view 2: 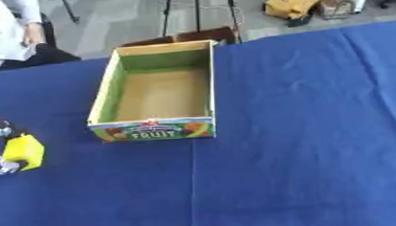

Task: Pick up objects on the table and place them in the box.

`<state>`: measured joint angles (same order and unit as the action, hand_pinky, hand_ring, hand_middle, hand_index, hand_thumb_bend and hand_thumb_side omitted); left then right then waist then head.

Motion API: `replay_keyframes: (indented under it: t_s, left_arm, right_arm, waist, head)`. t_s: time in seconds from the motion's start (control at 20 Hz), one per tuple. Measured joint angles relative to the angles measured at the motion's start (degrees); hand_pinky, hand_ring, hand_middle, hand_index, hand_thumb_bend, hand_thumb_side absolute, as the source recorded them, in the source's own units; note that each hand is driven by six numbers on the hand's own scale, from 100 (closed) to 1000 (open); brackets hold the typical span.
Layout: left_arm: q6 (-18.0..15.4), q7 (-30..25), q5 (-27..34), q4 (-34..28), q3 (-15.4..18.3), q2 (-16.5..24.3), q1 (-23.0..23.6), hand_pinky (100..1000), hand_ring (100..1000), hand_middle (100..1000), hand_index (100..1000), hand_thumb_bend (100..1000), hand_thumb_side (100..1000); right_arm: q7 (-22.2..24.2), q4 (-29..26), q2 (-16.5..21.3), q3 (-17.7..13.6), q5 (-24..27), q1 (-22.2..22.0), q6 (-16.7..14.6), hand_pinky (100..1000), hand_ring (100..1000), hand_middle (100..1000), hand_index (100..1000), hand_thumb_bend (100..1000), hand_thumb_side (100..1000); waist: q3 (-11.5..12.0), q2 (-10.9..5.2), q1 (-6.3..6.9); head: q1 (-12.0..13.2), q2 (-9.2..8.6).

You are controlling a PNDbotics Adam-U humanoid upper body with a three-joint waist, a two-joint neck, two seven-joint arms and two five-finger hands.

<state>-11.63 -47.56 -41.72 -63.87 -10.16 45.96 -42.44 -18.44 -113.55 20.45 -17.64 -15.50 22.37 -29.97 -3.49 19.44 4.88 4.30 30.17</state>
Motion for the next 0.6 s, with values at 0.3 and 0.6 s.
replay_keyframes:
  t_s: [0.3,0.6]
  left_arm:
    - [0.92,4.68,-1.15,-1.28,0.57,-0.15,0.02,330,569,577,732,100,524]
    - [1.81,7.06,-0.48,-3.45,1.78,-0.15,-0.04,307,551,562,705,100,520]
  right_arm:
    - [-0.23,0.0,0.0,-0.01,0.0,-0.21,0.23,678,692,561,752,100,992]
    - [-0.4,0.0,0.0,-0.02,0.0,-0.38,0.41,678,692,561,751,100,988]
  waist:
    - [0.1,0.0,0.0]
    - [0.2,0.0,0.04]
  head:
    - [-0.04,0.0]
    - [-0.21,0.03]
